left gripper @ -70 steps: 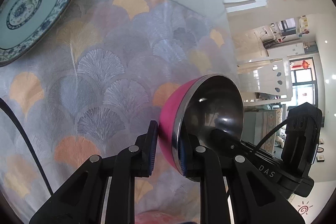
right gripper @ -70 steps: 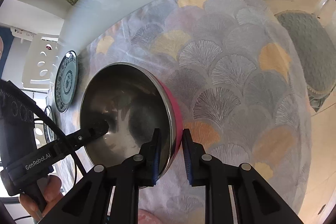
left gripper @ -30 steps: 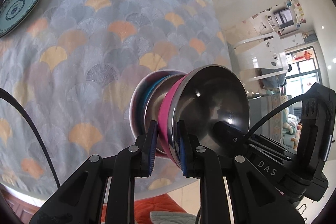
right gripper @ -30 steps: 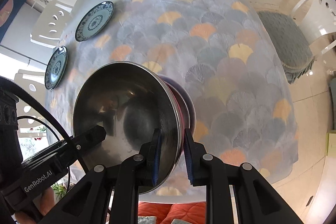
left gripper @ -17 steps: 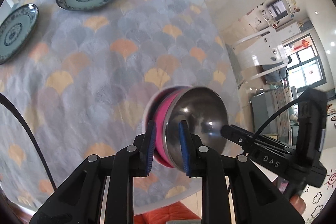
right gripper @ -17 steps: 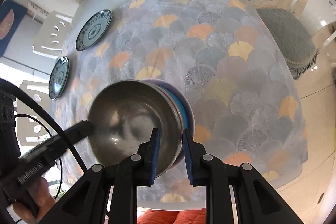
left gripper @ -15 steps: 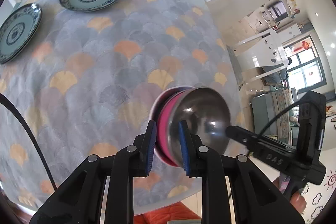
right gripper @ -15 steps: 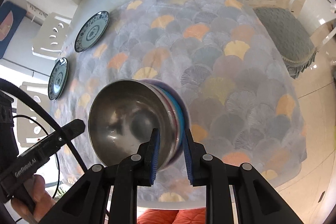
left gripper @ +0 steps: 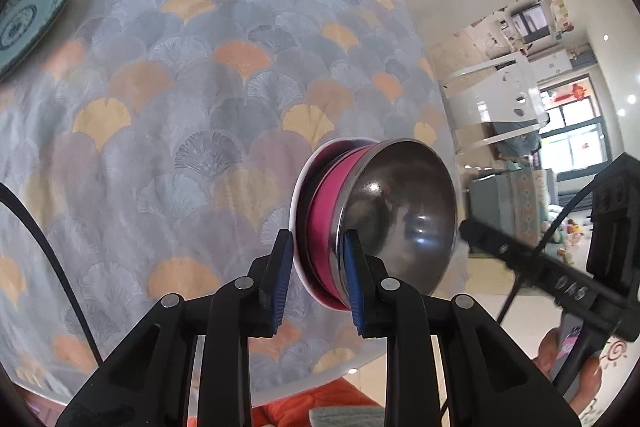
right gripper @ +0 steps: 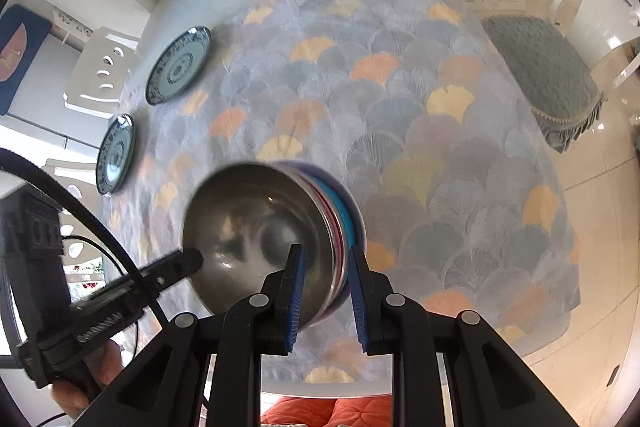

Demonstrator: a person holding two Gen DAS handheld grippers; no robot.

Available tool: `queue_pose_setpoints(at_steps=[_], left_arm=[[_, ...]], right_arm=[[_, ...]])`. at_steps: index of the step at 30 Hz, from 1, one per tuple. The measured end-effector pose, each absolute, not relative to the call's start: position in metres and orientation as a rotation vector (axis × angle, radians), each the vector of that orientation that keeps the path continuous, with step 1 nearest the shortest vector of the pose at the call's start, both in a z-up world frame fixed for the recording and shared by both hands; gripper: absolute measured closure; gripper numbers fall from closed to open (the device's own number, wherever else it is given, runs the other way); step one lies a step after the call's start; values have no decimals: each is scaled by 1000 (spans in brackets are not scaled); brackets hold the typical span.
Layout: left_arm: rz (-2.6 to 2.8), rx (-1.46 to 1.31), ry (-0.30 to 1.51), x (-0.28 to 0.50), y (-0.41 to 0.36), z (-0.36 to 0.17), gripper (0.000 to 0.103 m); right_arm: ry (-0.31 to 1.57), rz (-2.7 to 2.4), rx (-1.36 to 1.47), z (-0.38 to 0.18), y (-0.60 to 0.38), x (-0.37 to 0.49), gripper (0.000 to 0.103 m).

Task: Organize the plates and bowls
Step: 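Carry the pink steel bowl onto the stacked bowls and open both grippers, then close the left gripper on a blue-and-white plate while the right grips another plate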

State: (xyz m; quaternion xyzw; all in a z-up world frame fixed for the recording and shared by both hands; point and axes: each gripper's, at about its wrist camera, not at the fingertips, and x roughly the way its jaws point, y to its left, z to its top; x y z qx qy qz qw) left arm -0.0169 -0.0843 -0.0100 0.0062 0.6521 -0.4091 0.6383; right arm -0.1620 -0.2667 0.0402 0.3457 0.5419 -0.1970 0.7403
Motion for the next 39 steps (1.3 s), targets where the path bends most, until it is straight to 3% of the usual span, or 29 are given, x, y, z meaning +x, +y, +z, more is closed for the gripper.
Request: queue_pose_setpoints(at_steps=[2,5,6,10,16,21,29,35,39], left_arm=[[-933,-49,1523,-9,-76,-12,81],[-927,-106,1506,2,-66,-2,81],[-913,-115,1474,10,-61,6,81],[-856,-180,1417,39,-47,25,78],[-676,-289,1360,88,6,34,64],[-615,-305,1320,148,23,38,64],[-643,-279,1349,264,-29,22,64],[-566,-258,1454,331,-74,-37,66],[-562,-183,1463,344,-94,-60,71]], right_arm=[[1166,-423,747,52,-269,-159,77],[1115,-396,725,72,-279,-147,56],[1098,-388,718,77,-283,-141,54],[1061,-337,741,86,-299,-108,54],[1047,-247,837,79,-299,-37,54],[1118,-184,933,56,-288,32,54],[1146,-247,943,29,-300,133,50],[1257,-247,949,-32,-322,194,51],[1274,-235,915,-59,-330,216,57]])
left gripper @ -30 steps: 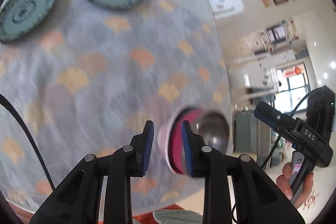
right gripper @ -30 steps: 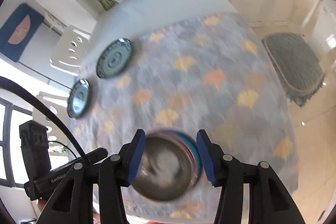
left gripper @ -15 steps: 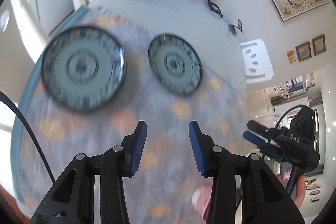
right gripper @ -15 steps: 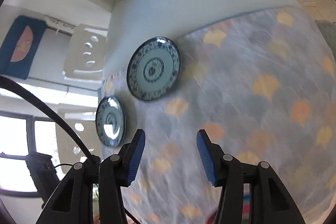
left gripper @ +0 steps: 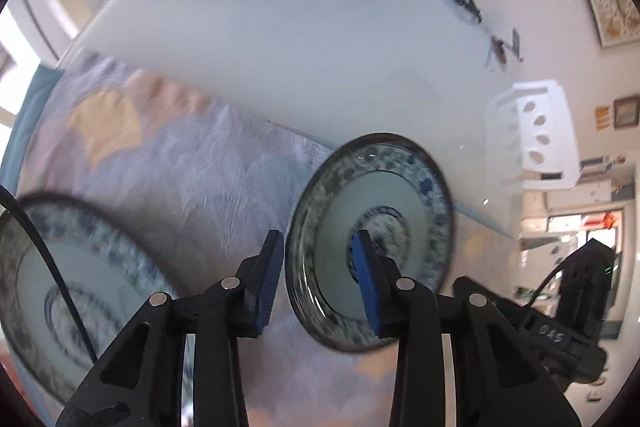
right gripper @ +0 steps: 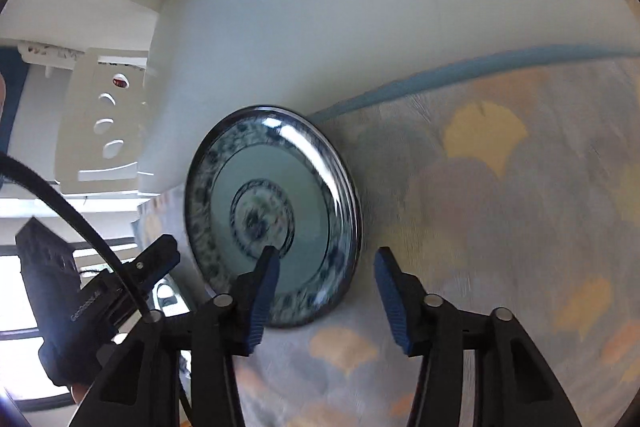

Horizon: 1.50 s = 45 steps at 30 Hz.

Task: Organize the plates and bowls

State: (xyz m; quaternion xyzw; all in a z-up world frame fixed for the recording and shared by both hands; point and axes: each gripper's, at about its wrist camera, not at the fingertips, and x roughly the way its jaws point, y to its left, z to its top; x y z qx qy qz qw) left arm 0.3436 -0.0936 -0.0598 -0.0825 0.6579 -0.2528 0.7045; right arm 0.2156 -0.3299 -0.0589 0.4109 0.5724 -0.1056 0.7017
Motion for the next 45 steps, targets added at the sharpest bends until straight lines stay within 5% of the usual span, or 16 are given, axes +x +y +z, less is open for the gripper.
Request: queue_pose_setpoints(at_steps=[9,25,37,45], left_arm=[[-572,-169,1453,347,-102,-78,80],[-600,-131,1273,306,-72,-14,80],[-610,-136,1047,194,52,82,80],[-530,-97,1053,125,127,62,79]], right_arm=[[1309,-214,796,-84,-332,238,75],[1275,-177,669,-25,-296,210,75],[1149,-85,528,73,-185,113,75],[1185,28,464,59,-93,55,73]])
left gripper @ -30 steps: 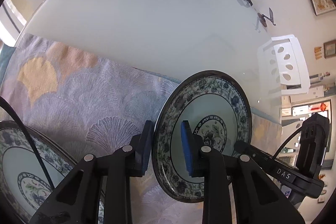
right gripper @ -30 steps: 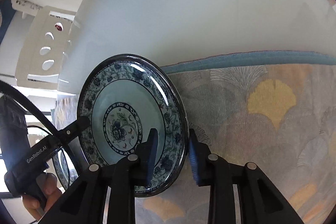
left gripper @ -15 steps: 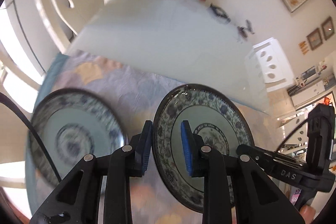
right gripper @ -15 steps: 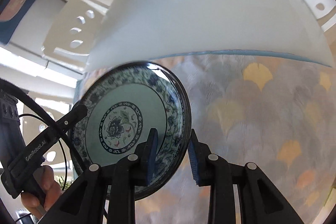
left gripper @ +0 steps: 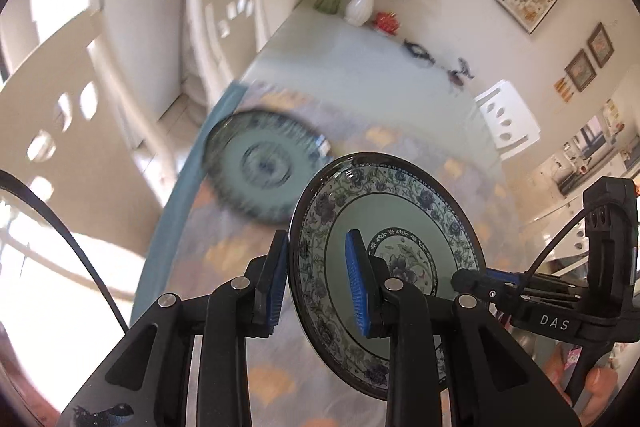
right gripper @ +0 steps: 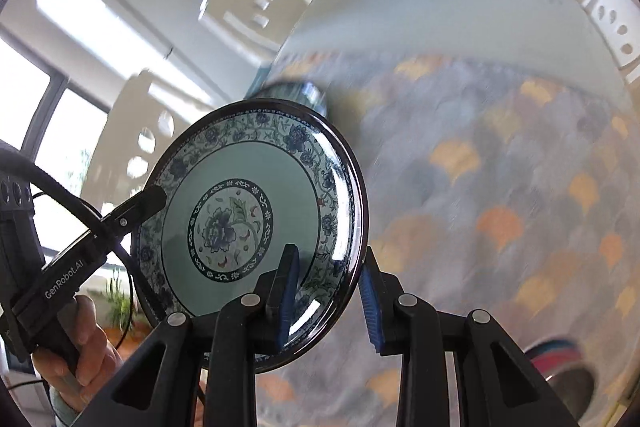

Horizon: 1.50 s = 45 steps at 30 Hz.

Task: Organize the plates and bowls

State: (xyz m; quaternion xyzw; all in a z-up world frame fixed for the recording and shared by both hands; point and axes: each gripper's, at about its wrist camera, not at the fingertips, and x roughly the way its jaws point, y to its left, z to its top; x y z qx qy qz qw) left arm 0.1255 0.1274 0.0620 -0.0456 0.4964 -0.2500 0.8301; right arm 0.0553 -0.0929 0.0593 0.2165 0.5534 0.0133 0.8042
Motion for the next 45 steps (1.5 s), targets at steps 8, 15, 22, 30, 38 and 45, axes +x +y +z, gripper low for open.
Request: queue_pose_setpoints(at_steps=[8,15,22,30,38,45], left_arm=[[-460,-78,1147,87,160,-2,79],[-453,-52,1195,72,163,-37,79],[-482,-53,1263,71,175,-49,79],[-491,-68,1250,85,193,-27,79],[-539,-94,1139,137,174,20,71],[-540,-168,1050,192,163,53,66]], right_arm=[[1361,69,522,-21,-56,28,73],[1454,47,597,-61,-51,12,73],[1524,64,701,-77,-56,10,73],[1512,85,722,-49,-69,2,73],[1337,75,644,11,-83,58,73],[1198,58,588,65,-107,109,72]])
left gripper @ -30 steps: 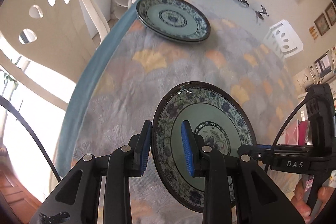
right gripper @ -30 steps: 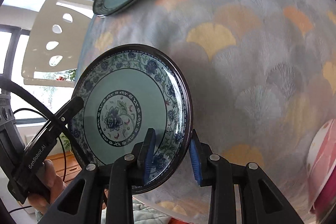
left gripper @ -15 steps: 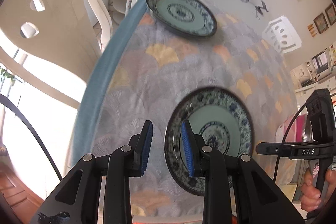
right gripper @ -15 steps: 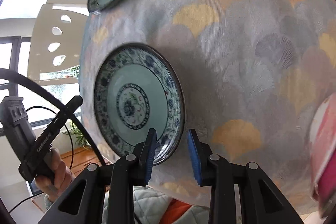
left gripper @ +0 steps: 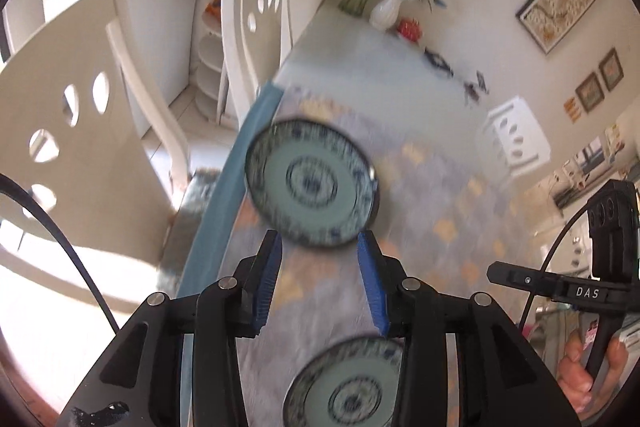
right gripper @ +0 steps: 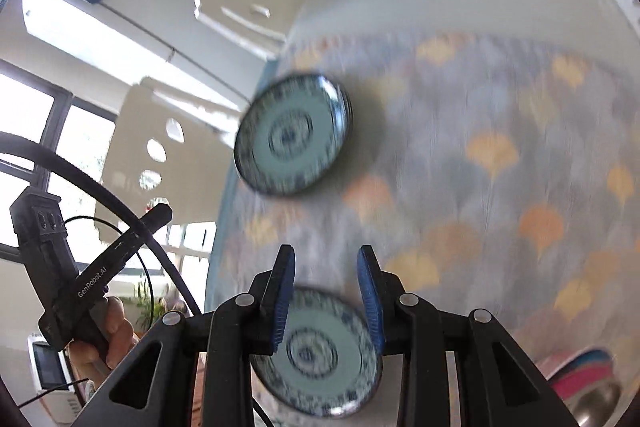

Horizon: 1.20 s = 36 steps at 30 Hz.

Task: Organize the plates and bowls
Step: 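Close the left gripper on a blue-and-white plate while the right grips another plate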

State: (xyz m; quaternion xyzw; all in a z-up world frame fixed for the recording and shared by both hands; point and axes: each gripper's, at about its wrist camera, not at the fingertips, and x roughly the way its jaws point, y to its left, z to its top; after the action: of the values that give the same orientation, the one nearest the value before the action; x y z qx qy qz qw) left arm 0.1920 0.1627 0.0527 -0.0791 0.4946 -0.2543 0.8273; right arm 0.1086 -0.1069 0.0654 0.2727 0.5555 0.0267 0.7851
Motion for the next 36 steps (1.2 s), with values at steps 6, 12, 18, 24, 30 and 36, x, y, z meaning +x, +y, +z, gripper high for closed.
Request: queue_pose_setpoints(at_steps=[6,12,18,24,30,36], left_arm=[[-532,-149,1018,208,155,61,66],[-498,-122,1066,231,144,44,66],[-478,-153,1142,253,145,19,66],[-469,-135,1194,275,142,-11,50],[-425,-151,1193,299,145,-35,51],[-434,-155,1222,314,138,-52,65]], right_arm=[[1152,5,507,81,-110,133,72],[1154,-35,500,66,-113,155,56],[1153,-64,542,49,-117,178,55],[1173,-98,525,22,-114,204,54],[1239,-115,521,-23,-104,237,54],[1262,-114,465,-41,-90,256,54]])
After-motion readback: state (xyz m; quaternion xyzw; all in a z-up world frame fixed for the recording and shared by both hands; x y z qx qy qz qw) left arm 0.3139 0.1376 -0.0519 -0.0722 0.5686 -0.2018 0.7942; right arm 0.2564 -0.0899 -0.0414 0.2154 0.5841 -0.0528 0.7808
